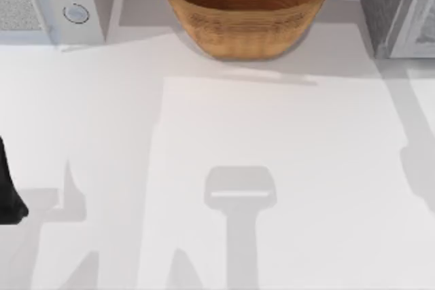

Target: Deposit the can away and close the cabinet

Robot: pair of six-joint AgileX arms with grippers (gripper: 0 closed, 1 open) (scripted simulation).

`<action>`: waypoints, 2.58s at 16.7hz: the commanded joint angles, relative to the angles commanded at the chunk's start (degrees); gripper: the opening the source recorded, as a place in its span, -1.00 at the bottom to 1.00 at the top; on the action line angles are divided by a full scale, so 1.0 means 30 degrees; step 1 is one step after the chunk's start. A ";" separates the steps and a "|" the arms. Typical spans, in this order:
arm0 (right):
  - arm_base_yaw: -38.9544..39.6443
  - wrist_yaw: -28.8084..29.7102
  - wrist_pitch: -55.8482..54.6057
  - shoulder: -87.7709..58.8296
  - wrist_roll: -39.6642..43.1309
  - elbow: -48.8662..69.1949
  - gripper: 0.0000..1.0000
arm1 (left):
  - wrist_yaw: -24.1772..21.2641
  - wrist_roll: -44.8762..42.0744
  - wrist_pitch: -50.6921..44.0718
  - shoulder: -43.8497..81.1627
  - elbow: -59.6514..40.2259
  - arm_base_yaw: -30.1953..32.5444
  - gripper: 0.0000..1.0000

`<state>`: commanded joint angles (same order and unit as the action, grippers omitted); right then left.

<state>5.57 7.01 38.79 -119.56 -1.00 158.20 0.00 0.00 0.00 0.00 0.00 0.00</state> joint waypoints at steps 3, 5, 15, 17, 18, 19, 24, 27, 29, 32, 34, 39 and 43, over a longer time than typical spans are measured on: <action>0.0000 0.0000 0.0000 0.0000 0.0000 0.0000 1.00 | 0.0000 0.0000 0.0000 0.0000 0.0000 0.0000 1.00; 0.0041 0.0000 -0.0001 0.0002 0.0000 -0.0005 1.00 | 0.0000 0.0000 0.0000 0.0000 0.0000 0.0000 1.00; -0.0256 -0.1283 -0.3412 0.7788 0.0707 -0.8771 1.00 | 0.0000 0.0000 0.0000 0.0000 0.0000 0.0000 1.00; -0.0385 -0.1663 -0.4641 1.1212 0.0887 -1.2832 1.00 | 0.0000 0.0000 0.0000 0.0000 0.0000 0.0000 1.00; -0.0460 -0.1840 -0.5277 1.3035 0.0965 -1.5130 1.00 | 0.0000 0.0000 0.0000 0.0000 0.0000 0.0000 1.00; -0.0542 -0.2006 -0.5919 1.4902 0.1032 -1.7604 1.00 | 0.0000 0.0000 0.0000 0.0000 0.0000 0.0000 1.00; -0.0998 -0.2593 -0.8983 2.4315 0.1159 -3.1633 1.00 | 0.0000 0.0000 0.0000 0.0000 0.0000 0.0000 1.00; -0.1279 -0.2720 -1.0506 2.9543 0.1064 -3.9235 1.00 | 0.0000 0.0000 0.0000 0.0000 0.0000 0.0000 1.00; -0.1454 -0.2716 -1.1340 3.2647 0.0941 -4.3424 1.00 | 0.0000 0.0000 0.0000 0.0000 0.0000 0.0000 1.00; -0.1665 -0.2604 -1.2234 3.6406 0.0702 -4.8251 1.00 | 0.0000 0.0000 0.0000 0.0000 0.0000 0.0000 1.00; -0.1761 -0.2496 -1.2602 3.8189 0.0538 -5.0525 1.00 | 0.0000 0.0000 0.0000 0.0000 0.0000 0.0000 1.00; -0.1857 -0.2338 -1.2930 3.9852 0.0333 -5.2734 1.00 | 0.0000 0.0000 0.0000 0.0000 0.0000 0.0000 1.00; -0.1802 -0.2351 -1.2908 3.9770 0.0347 -5.2724 1.00 | 0.0000 0.0000 0.0000 0.0000 0.0000 0.0000 1.00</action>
<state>0.17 -0.04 0.07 -0.25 0.04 0.03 0.00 0.00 0.00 0.00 0.00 0.00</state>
